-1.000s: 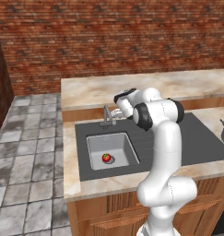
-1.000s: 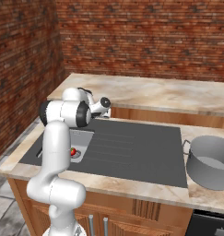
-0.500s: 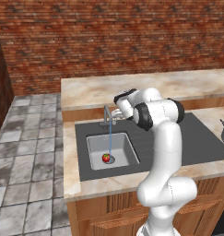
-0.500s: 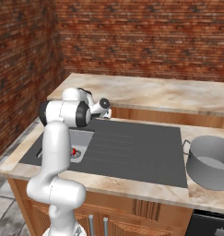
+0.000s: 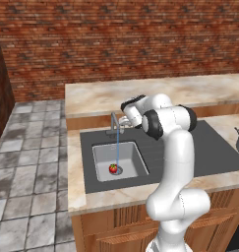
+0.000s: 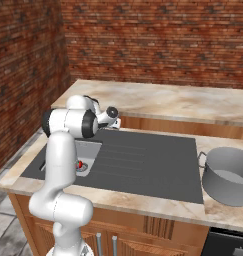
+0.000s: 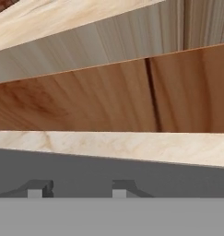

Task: Dump the tomato from the pot into the sink. Then turn on the water and wash the tomato. Then turn off the water and put the tomato back in the pot.

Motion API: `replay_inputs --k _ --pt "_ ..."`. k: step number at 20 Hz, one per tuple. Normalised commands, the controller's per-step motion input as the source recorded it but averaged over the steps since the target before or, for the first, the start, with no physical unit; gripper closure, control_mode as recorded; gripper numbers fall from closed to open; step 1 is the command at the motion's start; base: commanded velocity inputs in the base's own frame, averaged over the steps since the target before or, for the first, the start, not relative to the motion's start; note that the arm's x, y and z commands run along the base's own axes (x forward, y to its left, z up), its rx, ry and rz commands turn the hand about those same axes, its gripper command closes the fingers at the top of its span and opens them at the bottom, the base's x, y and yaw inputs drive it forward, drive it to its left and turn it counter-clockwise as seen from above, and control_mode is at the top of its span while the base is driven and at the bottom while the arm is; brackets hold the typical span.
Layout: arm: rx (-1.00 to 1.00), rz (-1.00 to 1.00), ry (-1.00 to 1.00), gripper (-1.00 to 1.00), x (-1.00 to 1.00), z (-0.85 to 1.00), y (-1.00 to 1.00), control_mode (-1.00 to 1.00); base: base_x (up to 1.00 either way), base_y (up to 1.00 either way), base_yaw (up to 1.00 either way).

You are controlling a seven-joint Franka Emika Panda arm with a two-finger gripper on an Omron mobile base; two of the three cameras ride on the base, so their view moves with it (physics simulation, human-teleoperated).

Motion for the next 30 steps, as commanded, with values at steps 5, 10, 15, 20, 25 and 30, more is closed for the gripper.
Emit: replay_inputs --k 5,10,15,20,25,30 --pt "0.0 0.0 0.0 1.0 0.0 0.0 -0.4 -1.0 0.0 0.0 0.0" --pt "0.0 0.0 0.0 -1.0 0.0 0.0 -0.11 -1.0 0.0 0.0 0.0" --pt "0.03 0.0 0.0 -1.0 -0.01 0.14 -0.1 -1.0 0.0 0.0 0.0" --pt "0.07 0.0 0.0 -1.0 -0.21 0.45 -0.28 -1.0 0.0 0.0 0.0" --pt "0.06 0.0 0.0 -1.0 -0.23 0.51 -0.32 -1.0 0.0 0.0 0.0" --pt "0.09 0.0 0.0 -1.0 -0.01 0.64 -0.07 -1.0 0.0 0.0 0.0"
